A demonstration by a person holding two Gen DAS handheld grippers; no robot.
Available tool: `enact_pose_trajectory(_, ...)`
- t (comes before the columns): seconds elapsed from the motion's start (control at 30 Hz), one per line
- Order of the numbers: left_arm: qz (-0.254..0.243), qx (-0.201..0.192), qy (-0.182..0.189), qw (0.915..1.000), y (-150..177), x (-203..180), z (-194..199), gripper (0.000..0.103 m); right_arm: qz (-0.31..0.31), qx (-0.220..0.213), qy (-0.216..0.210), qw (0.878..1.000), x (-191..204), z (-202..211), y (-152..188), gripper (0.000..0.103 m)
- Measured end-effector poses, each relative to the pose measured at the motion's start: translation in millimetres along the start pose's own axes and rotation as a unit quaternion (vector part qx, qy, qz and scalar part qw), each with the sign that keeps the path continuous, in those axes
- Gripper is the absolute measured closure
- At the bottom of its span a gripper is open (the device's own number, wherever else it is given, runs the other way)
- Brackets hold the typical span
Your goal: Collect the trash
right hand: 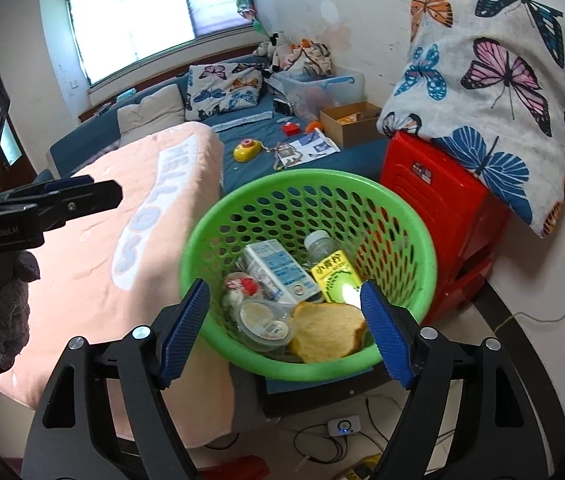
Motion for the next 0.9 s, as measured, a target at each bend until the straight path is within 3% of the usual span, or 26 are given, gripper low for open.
enact_pose_trajectory(0.37, 0.05, -0.016, -0.062, 0.9967, 50.4, 60.3, 55.4, 0.009, 0.025, -0.005, -0.019, 1.0, 54.0, 4.2, -4.8, 0.019)
enact_pose_trajectory(0.9, 0.12, -0.065, -0.15, 0.9793, 124.2, 123.9, 142.9, 0.007, 0.079, -0.023, -0.036, 0.996, 141.7, 14.7, 1.1, 0.011)
Point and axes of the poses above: each gripper's, at about its wrist camera, not at the fingertips, and z roughly against the way its jaws point, x to its left, y to its underside, the point moved 1 cm from there along -z, roughly the way its jaws point, and after that the axes turned 7 degrees about x, right-handed, at the moved point
